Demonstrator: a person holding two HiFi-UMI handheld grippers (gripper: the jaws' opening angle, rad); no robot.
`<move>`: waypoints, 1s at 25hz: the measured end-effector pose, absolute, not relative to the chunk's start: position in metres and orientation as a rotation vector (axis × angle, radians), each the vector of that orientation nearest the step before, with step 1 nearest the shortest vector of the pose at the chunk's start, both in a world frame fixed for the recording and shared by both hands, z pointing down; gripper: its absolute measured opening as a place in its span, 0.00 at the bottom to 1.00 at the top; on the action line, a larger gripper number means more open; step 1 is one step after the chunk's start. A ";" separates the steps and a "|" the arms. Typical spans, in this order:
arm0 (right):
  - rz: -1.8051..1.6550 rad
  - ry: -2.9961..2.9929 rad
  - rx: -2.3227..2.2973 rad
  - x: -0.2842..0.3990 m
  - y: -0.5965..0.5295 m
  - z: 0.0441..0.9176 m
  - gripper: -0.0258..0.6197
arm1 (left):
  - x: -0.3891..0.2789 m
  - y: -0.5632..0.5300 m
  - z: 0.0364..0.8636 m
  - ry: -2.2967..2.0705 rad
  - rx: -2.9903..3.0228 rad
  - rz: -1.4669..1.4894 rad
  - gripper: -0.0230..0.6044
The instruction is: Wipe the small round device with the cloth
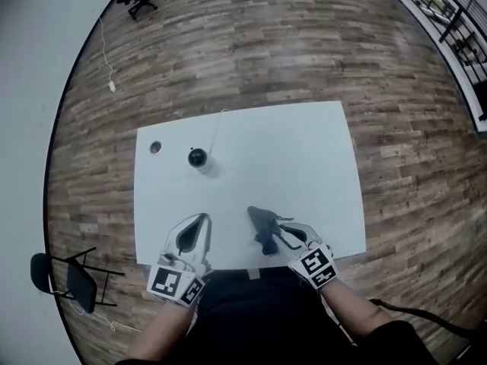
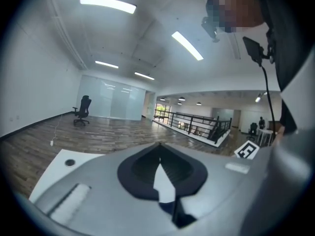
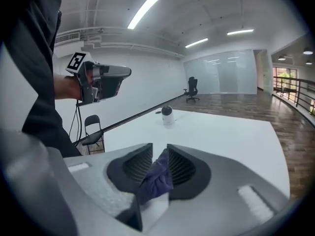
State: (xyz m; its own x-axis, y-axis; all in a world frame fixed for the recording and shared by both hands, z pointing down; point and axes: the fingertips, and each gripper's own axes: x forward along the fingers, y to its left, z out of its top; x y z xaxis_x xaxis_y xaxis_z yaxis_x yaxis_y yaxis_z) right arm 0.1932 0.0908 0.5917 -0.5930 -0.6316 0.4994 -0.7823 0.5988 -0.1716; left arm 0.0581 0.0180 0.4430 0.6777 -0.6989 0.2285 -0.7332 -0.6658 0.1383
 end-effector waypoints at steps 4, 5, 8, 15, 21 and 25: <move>0.527 -2.407 1.079 0.183 0.084 0.608 0.30 | 0.043 0.017 0.444 -1.191 2.663 0.203 0.04; 0.524 -2.395 1.073 0.181 0.082 0.612 0.33 | 0.039 0.016 0.442 -1.200 2.664 0.193 0.04; 0.537 -2.348 1.057 0.174 0.078 0.625 0.34 | 0.026 0.014 0.441 -1.224 2.664 0.179 0.04; 0.638 -2.191 1.014 0.172 0.081 0.670 0.45 | -0.004 0.009 0.443 -1.280 2.629 0.184 0.04; 0.678 -2.079 0.969 0.170 0.085 0.707 0.45 | -0.021 0.002 0.435 -1.314 2.631 0.192 0.04; 0.679 -2.019 0.946 0.173 0.084 0.722 0.45 | -0.030 -0.001 0.435 -1.328 2.626 0.201 0.04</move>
State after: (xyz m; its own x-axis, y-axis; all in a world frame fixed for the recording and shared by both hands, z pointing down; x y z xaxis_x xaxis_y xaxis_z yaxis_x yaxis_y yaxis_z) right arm 0.1730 0.0843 0.7223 -0.4107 -0.3830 0.8274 -0.8049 0.5786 -0.1318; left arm -0.0299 -0.0008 0.4350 0.5891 -0.7813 0.2063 -0.8073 -0.5799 0.1089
